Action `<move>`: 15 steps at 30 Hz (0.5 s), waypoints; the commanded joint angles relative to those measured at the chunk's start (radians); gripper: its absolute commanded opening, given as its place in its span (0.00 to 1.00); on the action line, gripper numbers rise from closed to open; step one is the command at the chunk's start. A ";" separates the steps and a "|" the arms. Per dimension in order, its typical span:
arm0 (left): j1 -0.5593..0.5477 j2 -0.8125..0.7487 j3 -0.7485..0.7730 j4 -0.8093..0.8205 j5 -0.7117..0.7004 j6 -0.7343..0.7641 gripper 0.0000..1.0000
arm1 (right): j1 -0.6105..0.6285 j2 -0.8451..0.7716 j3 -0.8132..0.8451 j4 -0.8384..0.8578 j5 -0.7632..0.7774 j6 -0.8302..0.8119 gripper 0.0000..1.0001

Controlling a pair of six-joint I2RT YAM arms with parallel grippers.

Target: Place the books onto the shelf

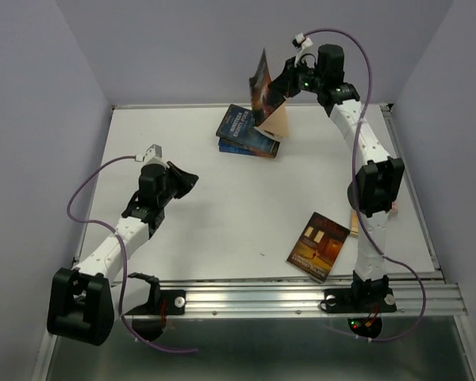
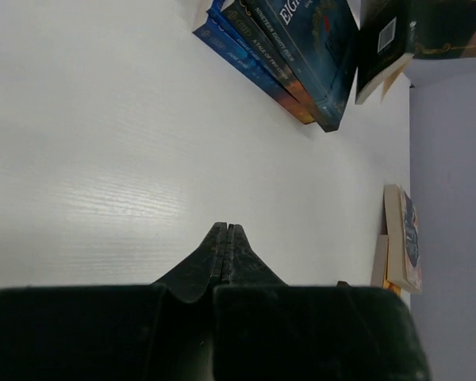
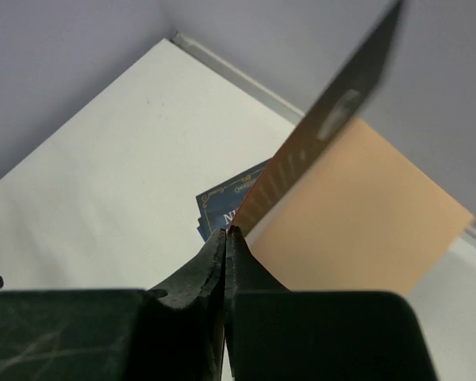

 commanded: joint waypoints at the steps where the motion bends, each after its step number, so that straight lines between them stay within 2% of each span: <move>1: 0.029 0.034 0.074 -0.038 0.003 0.055 0.00 | 0.008 0.103 0.112 0.037 -0.145 -0.015 0.01; 11: 0.066 0.111 0.097 -0.044 0.057 0.063 0.00 | 0.037 0.194 0.027 -0.012 -0.257 -0.086 0.04; 15: 0.070 0.129 0.104 -0.044 0.067 0.069 0.00 | 0.046 0.211 0.037 -0.148 -0.261 -0.152 0.04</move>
